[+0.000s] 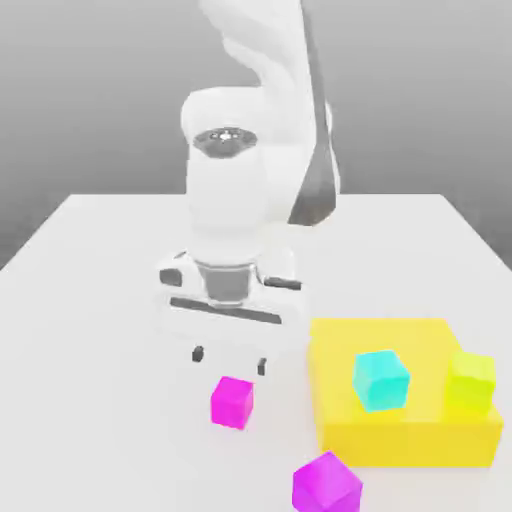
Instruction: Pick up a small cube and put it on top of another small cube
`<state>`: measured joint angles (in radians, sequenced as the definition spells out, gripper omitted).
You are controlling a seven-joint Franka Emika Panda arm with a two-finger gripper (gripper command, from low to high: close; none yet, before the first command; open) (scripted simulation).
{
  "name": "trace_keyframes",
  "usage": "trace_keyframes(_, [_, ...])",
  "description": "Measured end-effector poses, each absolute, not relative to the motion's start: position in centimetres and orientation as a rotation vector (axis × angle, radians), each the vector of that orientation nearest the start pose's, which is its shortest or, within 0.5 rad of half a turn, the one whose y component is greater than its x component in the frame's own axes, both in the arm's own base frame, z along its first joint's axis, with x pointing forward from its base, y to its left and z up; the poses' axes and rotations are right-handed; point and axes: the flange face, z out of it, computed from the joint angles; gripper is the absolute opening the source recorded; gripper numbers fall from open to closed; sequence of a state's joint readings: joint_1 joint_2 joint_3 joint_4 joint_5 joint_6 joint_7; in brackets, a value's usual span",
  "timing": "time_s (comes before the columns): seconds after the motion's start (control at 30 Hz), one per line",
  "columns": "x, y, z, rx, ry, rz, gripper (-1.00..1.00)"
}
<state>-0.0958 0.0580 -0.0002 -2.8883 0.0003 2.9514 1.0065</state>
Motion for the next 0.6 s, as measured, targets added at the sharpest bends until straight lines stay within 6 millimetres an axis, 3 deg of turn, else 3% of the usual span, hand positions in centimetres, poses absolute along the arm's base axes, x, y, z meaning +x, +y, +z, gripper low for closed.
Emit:
trace_keyframes(0.17, [34.0, -3.3, 13.3, -2.675, 1.648, 0.000, 0.00])
trace_keyframes(0.2, [34.0, -3.3, 12.8, -2.675, 1.648, 0.000, -1.00])
trace_keyframes(0.43, [34.0, -3.3, 12.8, -2.674, 1.648, -0.001, -1.00])
trace_keyframes(0.6, [34.1, -3.3, 16.4, -2.675, 1.648, -0.001, -1.00])
